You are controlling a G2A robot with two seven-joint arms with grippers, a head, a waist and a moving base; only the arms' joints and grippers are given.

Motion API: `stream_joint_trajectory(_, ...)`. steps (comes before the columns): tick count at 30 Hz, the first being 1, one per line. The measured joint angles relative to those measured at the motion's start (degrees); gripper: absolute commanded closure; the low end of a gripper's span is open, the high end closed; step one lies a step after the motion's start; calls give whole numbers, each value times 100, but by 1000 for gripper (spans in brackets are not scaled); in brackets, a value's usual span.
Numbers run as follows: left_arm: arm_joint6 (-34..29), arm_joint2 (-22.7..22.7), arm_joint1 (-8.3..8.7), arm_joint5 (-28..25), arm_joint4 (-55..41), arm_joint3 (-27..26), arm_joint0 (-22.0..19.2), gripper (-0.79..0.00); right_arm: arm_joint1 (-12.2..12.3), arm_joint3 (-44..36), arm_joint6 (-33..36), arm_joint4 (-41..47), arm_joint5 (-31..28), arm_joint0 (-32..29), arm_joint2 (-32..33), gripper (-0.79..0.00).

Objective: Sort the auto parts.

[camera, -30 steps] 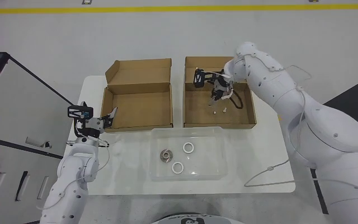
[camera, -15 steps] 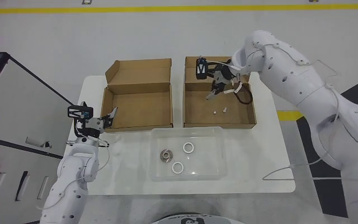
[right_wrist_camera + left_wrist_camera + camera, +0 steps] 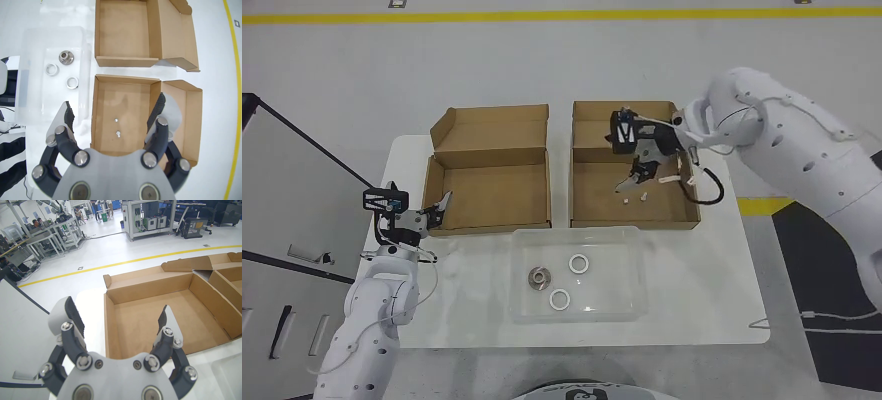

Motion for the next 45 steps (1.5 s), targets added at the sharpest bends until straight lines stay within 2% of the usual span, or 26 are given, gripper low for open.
stream_joint_trajectory(7, 0, 0, 0, 0, 0, 0, 0, -785, 639, -687, -868, -77, 0, -151, -56, -785)
stream_joint_trajectory(16, 0, 0, 0, 0, 0, 0, 0, -785, 1357, -1178, -2514, -798, 0, -207, -448, -785)
stream_joint_trajectory(19, 0, 0, 0, 0, 0, 0, 0, -785, 1575, -1224, -3317, -1264, 0, -204, -630, -785)
stream_joint_trajectory(26, 0, 0, 0, 0, 0, 0, 0, -785, 2033, -1132, -5788, -2924, 0, -569, -640, -785)
stream_joint_trajectory(33, 0, 0, 0, 0, 0, 0, 0, -785, 2289, -812, -8170, -4638, 0, -792, -640, -785)
stream_joint_trajectory(35, 0, 0, 0, 0, 0, 0, 0, -785, 2321, -801, -8334, -4703, 0, -812, -640, -785)
stream_joint_trajectory(45, 0, 0, 0, 0, 0, 0, 0, -785, 2351, -823, -8183, -4513, 0, -820, -640, -785)
